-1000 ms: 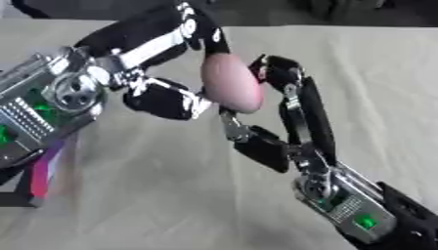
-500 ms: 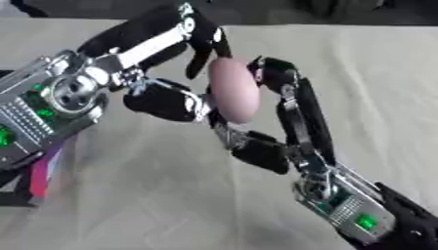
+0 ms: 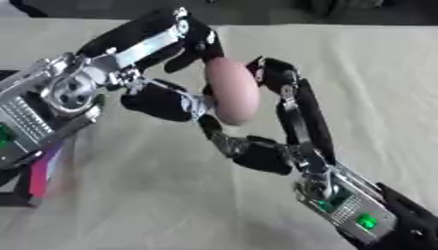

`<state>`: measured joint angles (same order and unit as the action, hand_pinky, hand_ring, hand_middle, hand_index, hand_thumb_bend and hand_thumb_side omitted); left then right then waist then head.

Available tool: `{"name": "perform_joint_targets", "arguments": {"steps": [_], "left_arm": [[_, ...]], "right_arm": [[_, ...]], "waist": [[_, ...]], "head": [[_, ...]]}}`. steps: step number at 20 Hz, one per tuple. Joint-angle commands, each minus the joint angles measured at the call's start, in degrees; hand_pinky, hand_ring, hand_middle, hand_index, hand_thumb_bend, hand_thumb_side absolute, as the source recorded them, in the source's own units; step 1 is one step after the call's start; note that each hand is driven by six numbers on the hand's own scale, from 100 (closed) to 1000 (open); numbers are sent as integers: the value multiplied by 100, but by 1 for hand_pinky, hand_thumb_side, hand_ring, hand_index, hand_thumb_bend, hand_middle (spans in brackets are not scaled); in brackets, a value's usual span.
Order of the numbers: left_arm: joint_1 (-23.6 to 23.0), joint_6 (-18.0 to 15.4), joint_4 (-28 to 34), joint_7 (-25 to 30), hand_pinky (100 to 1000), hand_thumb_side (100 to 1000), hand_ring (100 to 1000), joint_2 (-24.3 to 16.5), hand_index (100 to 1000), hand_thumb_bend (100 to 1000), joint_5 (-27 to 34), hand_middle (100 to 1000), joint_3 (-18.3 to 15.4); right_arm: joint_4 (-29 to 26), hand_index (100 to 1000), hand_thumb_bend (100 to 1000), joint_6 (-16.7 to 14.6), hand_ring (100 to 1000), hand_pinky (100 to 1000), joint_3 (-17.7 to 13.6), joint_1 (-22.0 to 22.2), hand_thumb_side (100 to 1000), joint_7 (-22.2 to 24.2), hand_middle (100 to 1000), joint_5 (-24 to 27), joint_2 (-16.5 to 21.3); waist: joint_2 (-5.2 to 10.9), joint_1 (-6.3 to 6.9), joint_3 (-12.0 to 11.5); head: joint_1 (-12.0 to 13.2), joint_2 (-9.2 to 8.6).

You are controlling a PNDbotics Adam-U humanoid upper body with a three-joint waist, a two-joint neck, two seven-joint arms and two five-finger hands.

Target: Pick up the objects with one hand, pass them to the other hand, and then place them into the box on the other side of the table.

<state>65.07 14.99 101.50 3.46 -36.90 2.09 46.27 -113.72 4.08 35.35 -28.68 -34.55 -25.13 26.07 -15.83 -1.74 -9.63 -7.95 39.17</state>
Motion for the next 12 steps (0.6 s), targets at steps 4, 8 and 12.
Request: {"name": "perform_joint_targets", "arguments": {"steps": [4, 8, 12], "left_arm": [[13, -163, 99, -99, 732, 100, 636, -279, 248, 100, 75, 100, -223], [-145, -306, 164, -230, 732, 100, 630, -547, 247, 100, 110, 100, -375], [-406, -439, 230, -442, 732, 100, 625, -894, 248, 100, 153, 100, -610]], "right_arm": [[-88, 653, 421, 117, 544, 519, -6, 10, 383, -33, 546, -114, 132], [-88, 691, 416, 353, 558, 521, -36, 62, 456, -34, 574, -154, 189], [-88, 709, 413, 543, 568, 526, -73, 94, 457, -35, 593, -170, 231]], "waist": [[85, 34, 27], [81, 41, 32], [73, 35, 38]], "head": [[33, -21], [71, -13], [154, -47]]}}
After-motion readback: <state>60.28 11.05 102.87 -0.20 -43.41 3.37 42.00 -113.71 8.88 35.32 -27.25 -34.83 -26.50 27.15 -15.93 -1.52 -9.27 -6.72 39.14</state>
